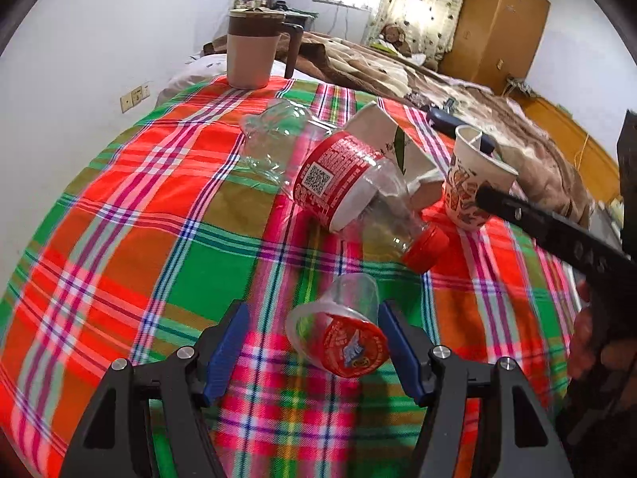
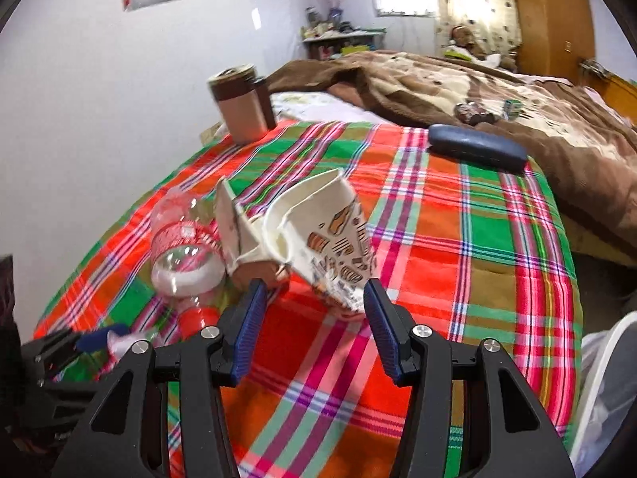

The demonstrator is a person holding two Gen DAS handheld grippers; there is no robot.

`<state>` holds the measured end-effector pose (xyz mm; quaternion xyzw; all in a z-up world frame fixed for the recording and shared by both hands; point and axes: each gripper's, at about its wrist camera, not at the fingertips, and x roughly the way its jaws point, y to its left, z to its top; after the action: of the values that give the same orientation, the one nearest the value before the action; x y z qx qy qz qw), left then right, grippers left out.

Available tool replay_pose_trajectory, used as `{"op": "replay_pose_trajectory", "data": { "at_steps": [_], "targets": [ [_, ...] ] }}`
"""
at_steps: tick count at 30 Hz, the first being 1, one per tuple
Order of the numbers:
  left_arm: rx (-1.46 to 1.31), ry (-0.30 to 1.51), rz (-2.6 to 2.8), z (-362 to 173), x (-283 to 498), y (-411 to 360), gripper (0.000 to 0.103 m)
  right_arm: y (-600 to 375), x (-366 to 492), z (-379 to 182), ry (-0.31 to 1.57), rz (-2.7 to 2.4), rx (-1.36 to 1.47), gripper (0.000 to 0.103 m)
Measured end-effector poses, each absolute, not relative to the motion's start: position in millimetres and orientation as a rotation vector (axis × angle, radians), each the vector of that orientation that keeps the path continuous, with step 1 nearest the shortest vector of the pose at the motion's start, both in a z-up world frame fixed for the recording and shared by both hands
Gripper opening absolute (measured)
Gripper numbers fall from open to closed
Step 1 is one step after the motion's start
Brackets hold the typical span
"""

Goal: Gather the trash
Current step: 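Grasp the patterned paper cup with the right tool while the left tool grasps the clear yogurt cup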

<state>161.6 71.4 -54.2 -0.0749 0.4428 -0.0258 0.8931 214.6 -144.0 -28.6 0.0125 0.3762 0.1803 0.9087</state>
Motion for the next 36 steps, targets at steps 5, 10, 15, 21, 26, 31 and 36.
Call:
{"op": "replay_pose_trajectory", "data": {
  "at_steps": [5, 10, 15, 21, 26, 31, 36],
  "targets": [
    [-0.11, 0.915, -0.089, -53.0, 157.9, 72.1, 0.067, -139.9, 209.8, -31.1, 0.762, 0.369, 0.017, 0.014],
    [-0.113, 0.911, -0.099, -54.7, 161.0, 76.0, 0.067, -138.4, 205.9, -33.4, 0.763, 0.376, 0.017, 0.009],
    [-0.117, 0.892, -0.091, -50.7, 166.9, 83.7, 0.067, -146.8, 200.9, -34.1, 0.759, 0.377, 0.053, 0.008],
    [-0.065, 0.908, -0.101, -57.0, 172.6, 79.1, 0.067, -151.7, 200.5, -35.7, 0.761, 0.368, 0.082, 0.008],
    [-0.134, 0.887, -0.146, -56.5, 172.9, 84.4, 0.066, -152.0, 200.8, -36.5, 0.761, 0.369, 0.082, 0.008],
    [-0.147, 0.887, -0.143, -56.8, 170.9, 85.7, 0.046, -152.6, 201.1, -37.1, 0.765, 0.363, 0.087, 0.008],
    [-0.141, 0.881, -0.151, -55.2, 167.9, 82.6, 0.044, -152.9, 200.2, -35.7, 0.759, 0.361, 0.086, 0.008]
  ]
}}
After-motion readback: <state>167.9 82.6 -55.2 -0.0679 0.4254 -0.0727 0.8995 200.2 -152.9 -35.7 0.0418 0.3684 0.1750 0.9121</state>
